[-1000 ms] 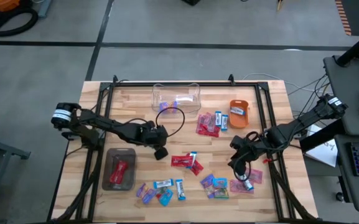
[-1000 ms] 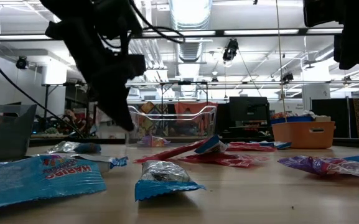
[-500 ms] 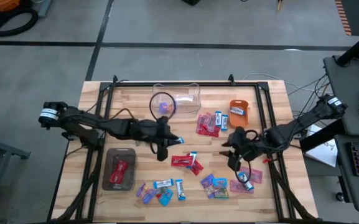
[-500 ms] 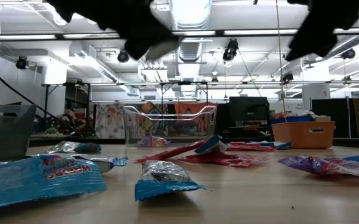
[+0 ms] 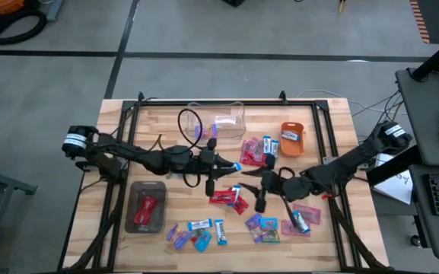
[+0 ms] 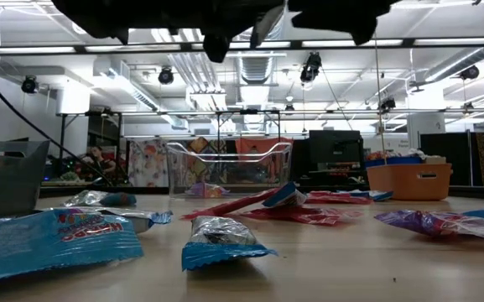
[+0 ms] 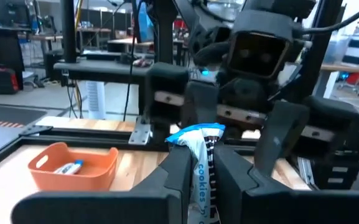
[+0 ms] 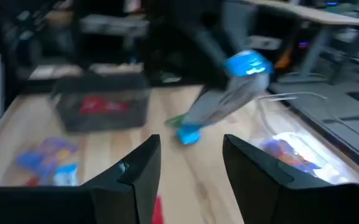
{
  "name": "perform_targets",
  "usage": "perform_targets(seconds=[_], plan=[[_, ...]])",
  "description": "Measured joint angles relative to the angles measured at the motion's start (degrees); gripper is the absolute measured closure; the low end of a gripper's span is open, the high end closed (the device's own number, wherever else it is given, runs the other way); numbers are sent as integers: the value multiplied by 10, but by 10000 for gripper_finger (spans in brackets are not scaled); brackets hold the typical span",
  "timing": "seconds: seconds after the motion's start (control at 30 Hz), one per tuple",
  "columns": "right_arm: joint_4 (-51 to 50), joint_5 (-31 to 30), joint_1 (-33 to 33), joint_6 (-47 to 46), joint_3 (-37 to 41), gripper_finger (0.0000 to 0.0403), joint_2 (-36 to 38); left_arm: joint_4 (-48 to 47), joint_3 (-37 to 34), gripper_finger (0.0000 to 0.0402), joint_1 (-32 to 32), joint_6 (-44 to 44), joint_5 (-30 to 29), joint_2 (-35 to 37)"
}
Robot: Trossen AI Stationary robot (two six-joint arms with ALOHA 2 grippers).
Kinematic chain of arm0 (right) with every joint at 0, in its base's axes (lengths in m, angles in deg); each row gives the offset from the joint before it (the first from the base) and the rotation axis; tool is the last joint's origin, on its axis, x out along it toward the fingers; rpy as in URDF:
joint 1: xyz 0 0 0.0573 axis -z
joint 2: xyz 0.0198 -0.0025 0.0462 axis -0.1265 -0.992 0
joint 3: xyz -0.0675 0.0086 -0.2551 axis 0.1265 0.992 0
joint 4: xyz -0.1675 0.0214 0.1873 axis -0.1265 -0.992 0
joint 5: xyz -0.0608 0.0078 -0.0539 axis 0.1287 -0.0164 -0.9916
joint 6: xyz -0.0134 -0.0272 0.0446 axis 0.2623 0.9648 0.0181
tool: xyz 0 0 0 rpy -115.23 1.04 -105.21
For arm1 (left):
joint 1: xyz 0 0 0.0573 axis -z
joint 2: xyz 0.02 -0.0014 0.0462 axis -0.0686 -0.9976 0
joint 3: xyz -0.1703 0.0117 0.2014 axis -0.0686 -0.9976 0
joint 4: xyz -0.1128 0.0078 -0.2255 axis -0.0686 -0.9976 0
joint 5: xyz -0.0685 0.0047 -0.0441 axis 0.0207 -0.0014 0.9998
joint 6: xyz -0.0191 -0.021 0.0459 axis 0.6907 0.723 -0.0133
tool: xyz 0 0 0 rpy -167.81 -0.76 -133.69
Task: Sort candy
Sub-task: Put the white chocolate into the orange bin
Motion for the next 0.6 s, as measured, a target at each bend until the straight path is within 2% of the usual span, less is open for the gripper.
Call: perform_targets(seconds=[0.27, 0.47, 0.6], plan=[[63, -11, 27, -28, -1, 236, -47, 23, 6, 373, 0, 1, -3, -21], [108, -9, 39, -28, -1, 238, -62, 26, 6, 373, 0, -1, -40, -23], [109, -7, 50, -28, -1, 257, -64, 34, 6, 373, 0, -1, -41, -23]])
